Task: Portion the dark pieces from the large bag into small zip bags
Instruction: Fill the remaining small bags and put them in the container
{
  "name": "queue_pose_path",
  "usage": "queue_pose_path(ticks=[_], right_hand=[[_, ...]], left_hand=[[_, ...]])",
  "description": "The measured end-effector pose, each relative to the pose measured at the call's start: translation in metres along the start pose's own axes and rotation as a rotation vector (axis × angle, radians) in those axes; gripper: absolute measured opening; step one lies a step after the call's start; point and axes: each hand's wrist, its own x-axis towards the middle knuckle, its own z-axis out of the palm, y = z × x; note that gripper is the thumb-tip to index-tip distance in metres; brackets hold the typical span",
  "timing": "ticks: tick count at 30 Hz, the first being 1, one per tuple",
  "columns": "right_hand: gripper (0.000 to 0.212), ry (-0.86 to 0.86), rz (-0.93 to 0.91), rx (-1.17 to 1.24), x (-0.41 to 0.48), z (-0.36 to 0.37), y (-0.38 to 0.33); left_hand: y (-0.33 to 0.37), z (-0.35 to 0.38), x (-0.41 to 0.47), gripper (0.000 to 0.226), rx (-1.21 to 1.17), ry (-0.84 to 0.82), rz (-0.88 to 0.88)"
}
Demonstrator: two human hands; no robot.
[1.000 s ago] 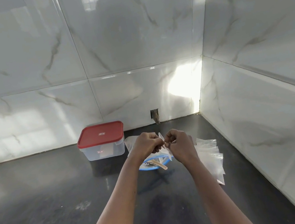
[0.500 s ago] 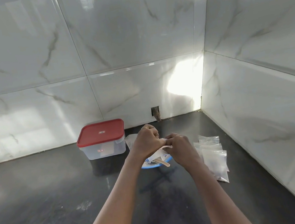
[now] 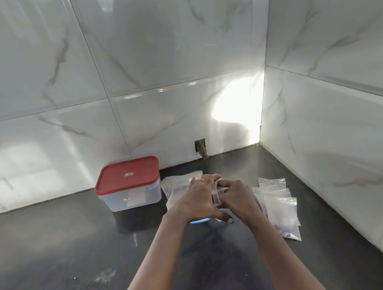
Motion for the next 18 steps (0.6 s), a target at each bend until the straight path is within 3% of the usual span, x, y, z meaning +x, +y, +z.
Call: queue_pose_path(ticks=[5, 12, 16, 18], right_hand=[[0.024, -0.012, -0.036, 0.014, 0.004, 0.0, 0.005], [0.024, -0.022, -0.032, 0.121, 0.01, 0.003, 0.002], [0.02, 0.06, 0.065, 0.339, 0.012, 0.003, 0.001], [0.021, 0.085, 0.09, 0.141, 0.013, 0.003, 0.004]], left_hand=[[-0.019, 0.007, 0.011, 0.073, -0.112, 0.111, 0.038], [-0.031, 0.003, 0.011, 0.064, -0.155, 0.191, 0.055], [-0.043, -0.011, 0.01, 0.063, -0.095, 0.295, -0.014], [-0.051, -0.016, 0.011, 0.069, -0.027, 0.314, -0.058]])
